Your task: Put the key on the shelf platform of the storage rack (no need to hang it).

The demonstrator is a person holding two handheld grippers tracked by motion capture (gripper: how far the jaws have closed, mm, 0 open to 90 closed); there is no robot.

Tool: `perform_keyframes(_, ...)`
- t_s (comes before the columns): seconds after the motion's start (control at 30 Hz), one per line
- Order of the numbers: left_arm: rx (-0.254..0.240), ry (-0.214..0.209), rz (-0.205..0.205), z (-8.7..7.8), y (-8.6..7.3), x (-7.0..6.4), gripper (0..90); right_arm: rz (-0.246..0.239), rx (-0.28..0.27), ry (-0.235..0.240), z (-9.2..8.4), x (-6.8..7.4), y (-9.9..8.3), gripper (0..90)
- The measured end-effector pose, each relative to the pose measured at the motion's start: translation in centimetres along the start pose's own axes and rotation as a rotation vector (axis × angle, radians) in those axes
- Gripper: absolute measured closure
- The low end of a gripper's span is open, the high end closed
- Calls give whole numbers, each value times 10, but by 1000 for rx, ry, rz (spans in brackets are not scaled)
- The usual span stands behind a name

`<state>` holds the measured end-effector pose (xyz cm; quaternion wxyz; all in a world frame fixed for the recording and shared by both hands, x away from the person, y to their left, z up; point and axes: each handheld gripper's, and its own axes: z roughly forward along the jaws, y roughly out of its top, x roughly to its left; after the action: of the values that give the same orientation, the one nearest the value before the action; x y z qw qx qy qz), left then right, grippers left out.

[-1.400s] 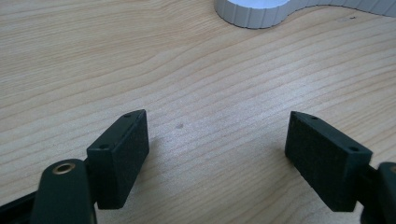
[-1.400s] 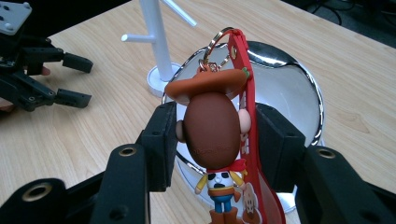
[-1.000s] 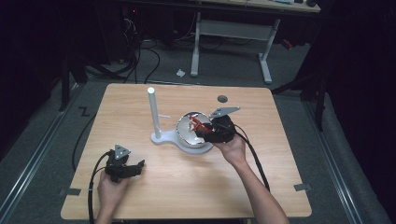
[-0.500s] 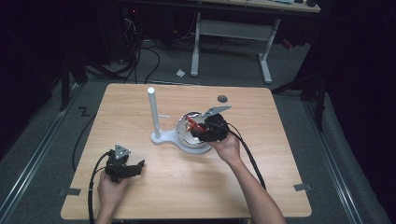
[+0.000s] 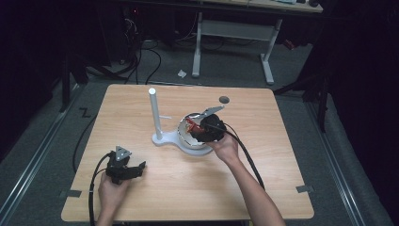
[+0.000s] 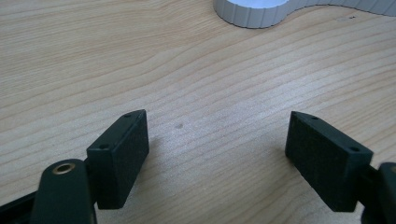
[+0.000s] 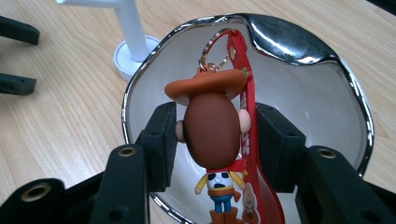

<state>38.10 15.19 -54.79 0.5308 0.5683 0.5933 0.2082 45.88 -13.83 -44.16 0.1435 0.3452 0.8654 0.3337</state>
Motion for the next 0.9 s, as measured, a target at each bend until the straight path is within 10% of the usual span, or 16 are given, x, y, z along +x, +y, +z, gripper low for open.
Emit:
perform_keyframes(0.4, 1, -1, 1, 0, 0, 0, 217, 19, 49, -11, 14, -5, -2, 510)
perform_keyframes(0.9, 0, -2, -1, 0, 0, 0, 217, 61, -31, -6, -11, -9, -4, 425)
